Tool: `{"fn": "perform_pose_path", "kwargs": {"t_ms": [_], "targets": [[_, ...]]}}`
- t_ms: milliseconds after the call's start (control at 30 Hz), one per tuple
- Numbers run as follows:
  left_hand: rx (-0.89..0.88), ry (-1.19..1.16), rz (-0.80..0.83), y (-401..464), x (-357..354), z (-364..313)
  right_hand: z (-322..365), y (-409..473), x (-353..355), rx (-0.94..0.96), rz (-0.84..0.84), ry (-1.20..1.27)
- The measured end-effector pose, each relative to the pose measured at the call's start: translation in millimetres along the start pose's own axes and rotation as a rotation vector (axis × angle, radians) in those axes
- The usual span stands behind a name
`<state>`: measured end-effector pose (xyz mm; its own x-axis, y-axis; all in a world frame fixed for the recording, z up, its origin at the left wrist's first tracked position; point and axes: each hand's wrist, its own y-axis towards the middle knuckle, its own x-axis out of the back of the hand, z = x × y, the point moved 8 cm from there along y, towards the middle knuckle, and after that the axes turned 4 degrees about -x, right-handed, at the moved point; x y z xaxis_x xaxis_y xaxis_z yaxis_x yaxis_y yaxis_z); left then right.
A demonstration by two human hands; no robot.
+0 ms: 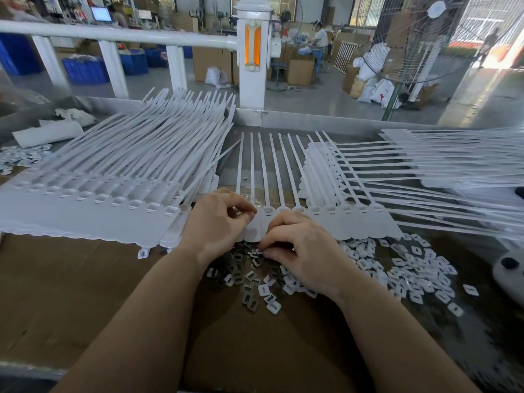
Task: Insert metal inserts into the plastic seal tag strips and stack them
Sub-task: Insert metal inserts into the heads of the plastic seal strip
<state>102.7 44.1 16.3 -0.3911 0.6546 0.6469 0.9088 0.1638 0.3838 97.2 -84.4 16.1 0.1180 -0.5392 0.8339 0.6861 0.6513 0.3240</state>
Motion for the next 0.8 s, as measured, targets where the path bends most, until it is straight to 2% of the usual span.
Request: {"fn": "perform_pose_path", "kwargs": {"t_ms": [267, 400, 533, 667, 800], "targets": [[0.009, -0.011, 0.012, -1, -1, 0, -4, 1, -2, -0.027, 0.009, 0.018], [-0.023, -0.092, 0.043, -2, -3, -4, -14, 0, 6, -0.119, -0.100, 0.048], [-0.077, -0.171, 0.161, -7, -10, -14, -22, 0, 11, -0.182, -0.176, 0.076], [-0.103, -0.202, 0.199, -8, -13, -19, -23, 0, 10, -0.193, -0.161, 0.076], [-0.090, -0.203, 0.242, -8, -16, -16, -25, 0, 11, -0.201, -0.074, 0.076]]}}
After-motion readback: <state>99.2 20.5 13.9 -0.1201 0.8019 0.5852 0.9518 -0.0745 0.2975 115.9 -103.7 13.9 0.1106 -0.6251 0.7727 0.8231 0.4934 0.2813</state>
